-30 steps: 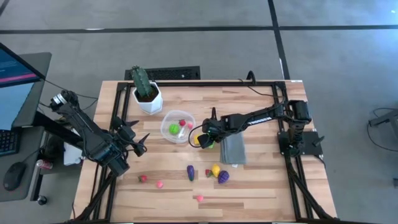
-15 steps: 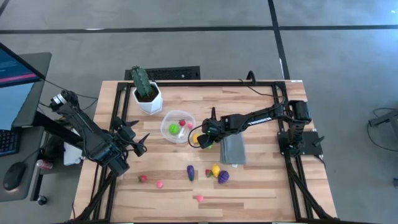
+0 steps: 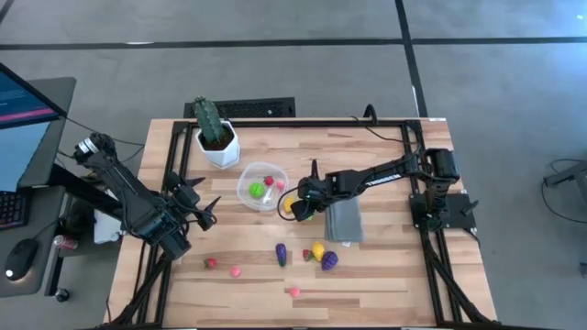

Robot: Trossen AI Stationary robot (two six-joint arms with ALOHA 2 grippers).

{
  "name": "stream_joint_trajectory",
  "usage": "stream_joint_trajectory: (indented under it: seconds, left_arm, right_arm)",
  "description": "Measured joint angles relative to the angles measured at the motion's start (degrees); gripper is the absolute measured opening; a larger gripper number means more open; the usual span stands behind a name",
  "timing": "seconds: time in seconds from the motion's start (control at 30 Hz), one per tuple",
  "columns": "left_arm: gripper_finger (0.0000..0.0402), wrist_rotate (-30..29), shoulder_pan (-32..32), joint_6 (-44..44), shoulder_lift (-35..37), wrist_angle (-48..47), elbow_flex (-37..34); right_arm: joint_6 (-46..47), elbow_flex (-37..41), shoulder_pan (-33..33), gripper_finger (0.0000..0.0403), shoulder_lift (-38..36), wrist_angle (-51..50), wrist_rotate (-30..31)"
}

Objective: Pick and placing Produce into tupperware
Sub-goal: Put the green starfruit into the transparent container

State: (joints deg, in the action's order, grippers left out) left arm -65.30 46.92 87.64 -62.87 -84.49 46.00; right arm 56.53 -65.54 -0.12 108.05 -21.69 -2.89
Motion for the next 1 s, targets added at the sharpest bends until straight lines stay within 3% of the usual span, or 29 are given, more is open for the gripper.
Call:
stream_joint_trajectory:
  seconds: [0.5, 0.8, 1.0]
  left_arm:
    - [0.0343, 0.0, 0.0, 0.0, 0.0, 0.2, 0.0]
    - [0.0343, 0.0, 0.0, 0.0, 0.0, 0.2, 0.0]
    - [0.0343, 0.0, 0.0, 0.0, 0.0, 0.2, 0.0]
  right_arm:
    - [0.0, 0.0, 0.0, 0.0192, 0.0, -0.1, -0.1]
    - [-0.6, 0.0, 0.0, 0.0175, 0.0, 0.0, -0.1]
    - [-0.6, 0.0, 0.0, 0.0191, 0.0, 0.0, -0.1]
